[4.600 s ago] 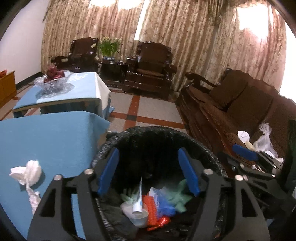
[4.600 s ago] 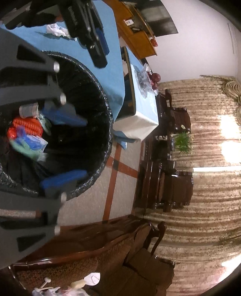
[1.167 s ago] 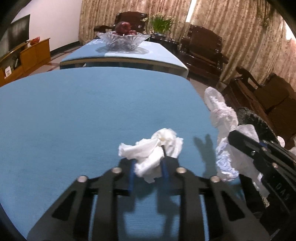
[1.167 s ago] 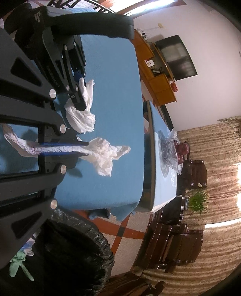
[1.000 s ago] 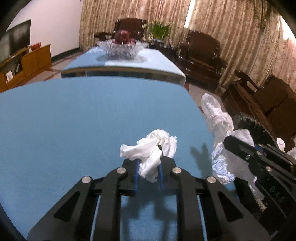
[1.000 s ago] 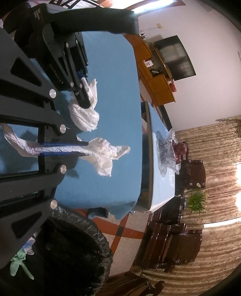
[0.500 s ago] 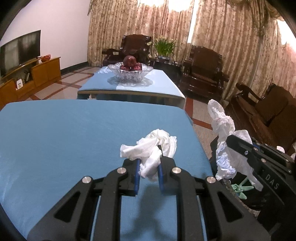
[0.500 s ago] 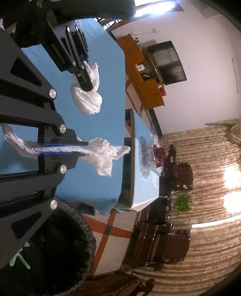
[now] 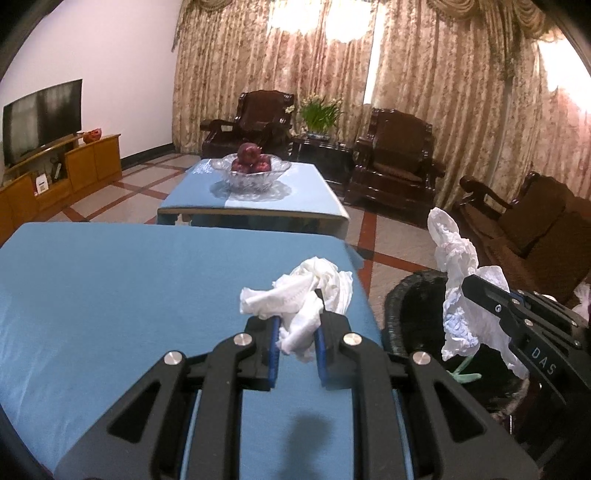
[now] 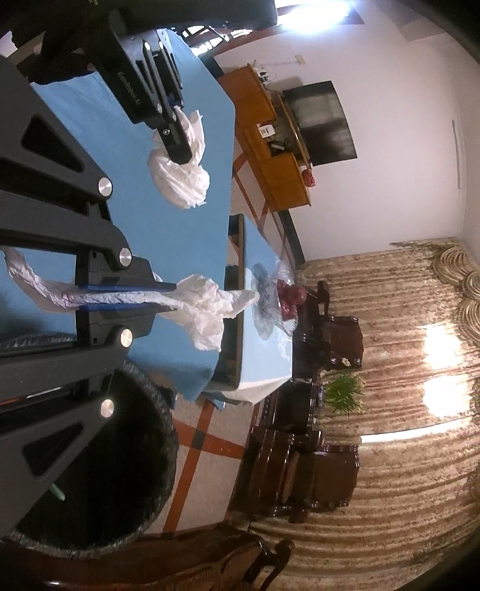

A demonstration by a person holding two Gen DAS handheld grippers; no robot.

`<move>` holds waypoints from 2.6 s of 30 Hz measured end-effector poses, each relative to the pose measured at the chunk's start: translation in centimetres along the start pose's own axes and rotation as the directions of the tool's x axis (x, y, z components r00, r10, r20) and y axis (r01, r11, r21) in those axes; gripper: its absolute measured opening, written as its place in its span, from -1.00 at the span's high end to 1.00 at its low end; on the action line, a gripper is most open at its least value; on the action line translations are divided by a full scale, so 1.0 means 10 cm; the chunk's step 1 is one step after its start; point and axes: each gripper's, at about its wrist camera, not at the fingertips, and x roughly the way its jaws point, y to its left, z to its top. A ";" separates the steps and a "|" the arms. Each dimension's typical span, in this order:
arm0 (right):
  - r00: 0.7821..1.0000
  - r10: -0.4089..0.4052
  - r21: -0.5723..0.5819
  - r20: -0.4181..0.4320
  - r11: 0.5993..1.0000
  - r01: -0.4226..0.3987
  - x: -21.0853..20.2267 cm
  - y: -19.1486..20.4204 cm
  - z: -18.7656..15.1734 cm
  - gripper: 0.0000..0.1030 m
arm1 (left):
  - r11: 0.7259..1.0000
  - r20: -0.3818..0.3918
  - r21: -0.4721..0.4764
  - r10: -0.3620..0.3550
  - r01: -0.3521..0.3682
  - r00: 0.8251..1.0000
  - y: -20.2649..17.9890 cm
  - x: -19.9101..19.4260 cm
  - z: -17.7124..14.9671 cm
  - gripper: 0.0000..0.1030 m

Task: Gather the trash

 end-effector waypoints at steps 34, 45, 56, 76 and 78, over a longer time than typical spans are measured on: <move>0.964 -0.261 0.100 -0.054 0.959 0.266 -0.46 -1.62 -0.39 0.91 | 0.942 -0.127 0.148 -0.285 0.302 0.950 -1.83 0.84 -0.28 0.72; 0.955 -0.272 0.121 -0.119 0.951 0.286 -0.09 -2.00 -0.61 0.86 | 0.934 -0.197 0.126 -0.308 0.335 0.931 -2.03 1.41 -0.37 0.65; 0.932 -0.350 0.145 -0.097 0.921 0.361 -0.15 -2.13 -0.68 -0.69 | 0.935 -0.168 0.100 -0.321 0.340 0.932 -1.91 1.41 -0.25 -0.23; 0.966 -0.257 0.129 -0.024 0.958 0.258 -0.72 -1.40 -0.37 -0.88 | 0.974 -0.060 0.125 -0.183 0.190 0.981 -1.11 0.29 -0.22 -0.80; 0.970 -0.244 0.118 -0.019 0.962 0.245 -0.80 -1.27 -0.34 -0.88 | 0.978 -0.047 0.118 -0.168 0.173 0.985 -1.01 0.15 -0.23 -0.80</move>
